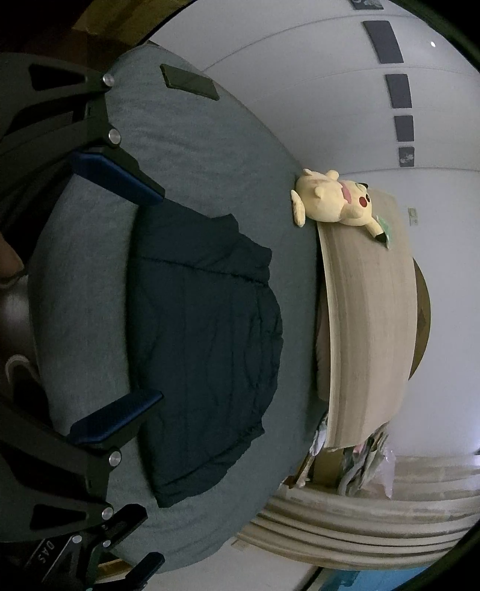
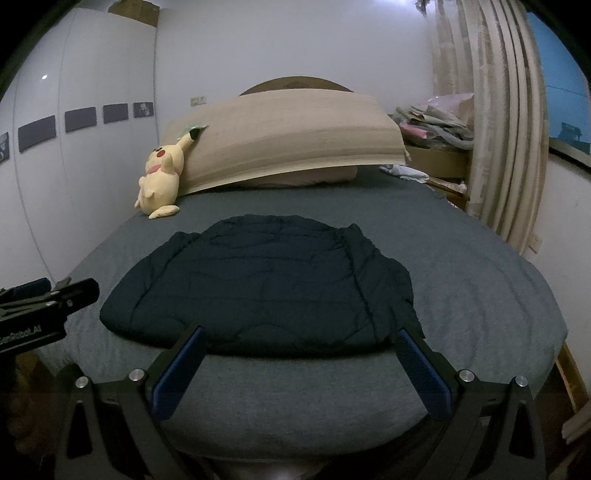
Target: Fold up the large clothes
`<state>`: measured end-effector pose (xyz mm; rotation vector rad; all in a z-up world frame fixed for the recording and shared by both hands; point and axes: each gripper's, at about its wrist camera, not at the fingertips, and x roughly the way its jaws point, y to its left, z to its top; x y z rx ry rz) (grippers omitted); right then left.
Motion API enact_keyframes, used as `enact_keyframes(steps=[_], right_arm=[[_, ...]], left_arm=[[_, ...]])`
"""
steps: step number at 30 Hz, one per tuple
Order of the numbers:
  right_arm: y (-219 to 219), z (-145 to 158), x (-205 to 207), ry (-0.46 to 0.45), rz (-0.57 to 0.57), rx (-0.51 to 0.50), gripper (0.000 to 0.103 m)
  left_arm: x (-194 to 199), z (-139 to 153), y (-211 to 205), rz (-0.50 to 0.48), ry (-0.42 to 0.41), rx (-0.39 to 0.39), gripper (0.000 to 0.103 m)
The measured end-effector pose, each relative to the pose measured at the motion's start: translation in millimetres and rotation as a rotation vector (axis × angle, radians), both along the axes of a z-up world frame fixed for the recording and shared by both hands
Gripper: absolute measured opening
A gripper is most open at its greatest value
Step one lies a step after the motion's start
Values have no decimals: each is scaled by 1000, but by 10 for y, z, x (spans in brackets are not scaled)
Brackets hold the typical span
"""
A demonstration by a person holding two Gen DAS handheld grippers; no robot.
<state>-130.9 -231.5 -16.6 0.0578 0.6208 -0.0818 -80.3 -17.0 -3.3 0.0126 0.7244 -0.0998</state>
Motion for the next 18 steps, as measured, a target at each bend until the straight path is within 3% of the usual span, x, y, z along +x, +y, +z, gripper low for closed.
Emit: enact_keyframes(steps=[18], right_arm=[[40,15,-11,-3,-1,-9,103]], left_arm=[[-20,18,-35,8,0,1,99]])
